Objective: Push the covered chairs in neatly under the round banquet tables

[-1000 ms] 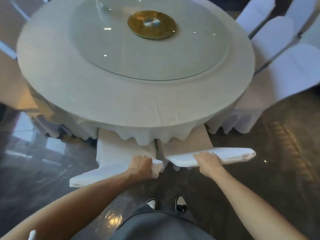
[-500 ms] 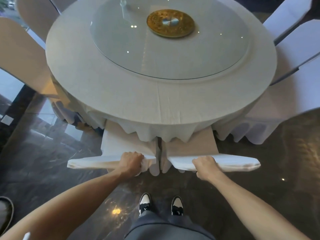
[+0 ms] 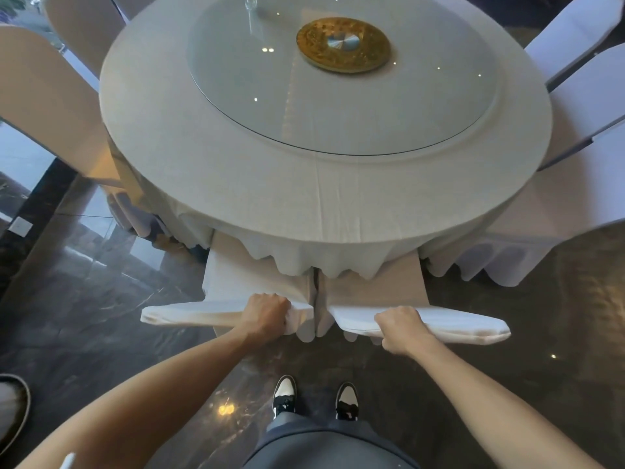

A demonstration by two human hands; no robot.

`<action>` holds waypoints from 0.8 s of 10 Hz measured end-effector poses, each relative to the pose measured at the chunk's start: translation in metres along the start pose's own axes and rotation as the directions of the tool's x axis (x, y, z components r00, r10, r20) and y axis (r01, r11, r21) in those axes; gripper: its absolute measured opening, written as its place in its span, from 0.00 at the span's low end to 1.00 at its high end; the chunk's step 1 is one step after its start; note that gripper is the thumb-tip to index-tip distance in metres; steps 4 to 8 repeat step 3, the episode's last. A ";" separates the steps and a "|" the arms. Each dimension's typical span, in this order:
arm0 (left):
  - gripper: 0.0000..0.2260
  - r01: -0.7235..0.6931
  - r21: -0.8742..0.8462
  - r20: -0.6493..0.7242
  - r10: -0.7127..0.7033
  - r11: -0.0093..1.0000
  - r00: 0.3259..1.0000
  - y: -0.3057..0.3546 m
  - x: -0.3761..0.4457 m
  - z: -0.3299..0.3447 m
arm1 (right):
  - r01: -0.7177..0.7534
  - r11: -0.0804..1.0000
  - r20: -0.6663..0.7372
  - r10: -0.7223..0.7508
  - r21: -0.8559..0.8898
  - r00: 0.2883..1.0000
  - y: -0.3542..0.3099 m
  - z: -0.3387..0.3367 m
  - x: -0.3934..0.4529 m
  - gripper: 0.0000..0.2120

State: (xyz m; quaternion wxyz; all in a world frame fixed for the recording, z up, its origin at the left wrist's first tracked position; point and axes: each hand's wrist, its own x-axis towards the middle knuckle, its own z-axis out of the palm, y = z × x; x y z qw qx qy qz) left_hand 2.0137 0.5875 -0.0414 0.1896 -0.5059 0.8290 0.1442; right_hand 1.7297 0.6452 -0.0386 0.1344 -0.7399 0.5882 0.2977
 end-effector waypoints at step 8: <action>0.33 0.042 -0.116 0.464 0.017 0.992 0.886 -0.030 0.015 -0.053 | 0.025 0.965 0.408 -0.134 0.263 0.903 0.022 -0.045 0.017 0.21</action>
